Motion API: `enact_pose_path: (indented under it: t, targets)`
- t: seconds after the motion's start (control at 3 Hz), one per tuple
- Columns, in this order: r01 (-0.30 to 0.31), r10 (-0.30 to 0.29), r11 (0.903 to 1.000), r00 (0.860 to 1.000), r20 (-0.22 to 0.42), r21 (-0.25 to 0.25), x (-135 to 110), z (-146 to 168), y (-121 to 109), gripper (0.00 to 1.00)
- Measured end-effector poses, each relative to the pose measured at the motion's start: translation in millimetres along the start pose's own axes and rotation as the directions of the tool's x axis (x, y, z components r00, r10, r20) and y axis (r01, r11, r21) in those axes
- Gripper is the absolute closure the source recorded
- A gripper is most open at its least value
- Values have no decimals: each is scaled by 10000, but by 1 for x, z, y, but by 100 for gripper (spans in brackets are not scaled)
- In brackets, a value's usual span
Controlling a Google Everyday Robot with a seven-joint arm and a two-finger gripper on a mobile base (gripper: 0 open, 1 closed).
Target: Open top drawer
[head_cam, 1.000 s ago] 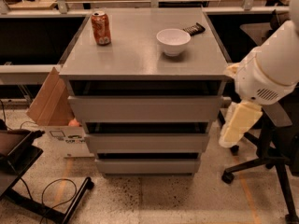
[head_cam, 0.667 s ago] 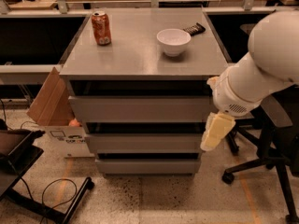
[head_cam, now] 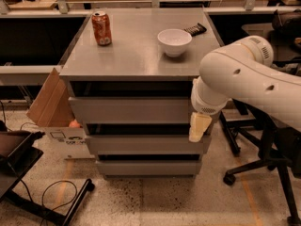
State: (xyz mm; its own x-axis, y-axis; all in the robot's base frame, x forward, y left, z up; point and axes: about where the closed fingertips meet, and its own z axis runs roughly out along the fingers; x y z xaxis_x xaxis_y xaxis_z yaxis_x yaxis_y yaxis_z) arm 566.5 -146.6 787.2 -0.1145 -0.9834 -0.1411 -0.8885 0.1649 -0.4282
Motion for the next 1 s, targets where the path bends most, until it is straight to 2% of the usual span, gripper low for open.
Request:
enact_pose_path:
  t: [0.33, 0.67, 1.0]
  targets:
    - [79, -80, 10000, 9985, -542, -21, 7, 16, -5, 0]
    - [146, -145, 9999, 9976, -671, 4, 6, 15, -1, 0]
    - [685, -686, 9976, 9928, -980, -51, -8, 30, 17, 0]
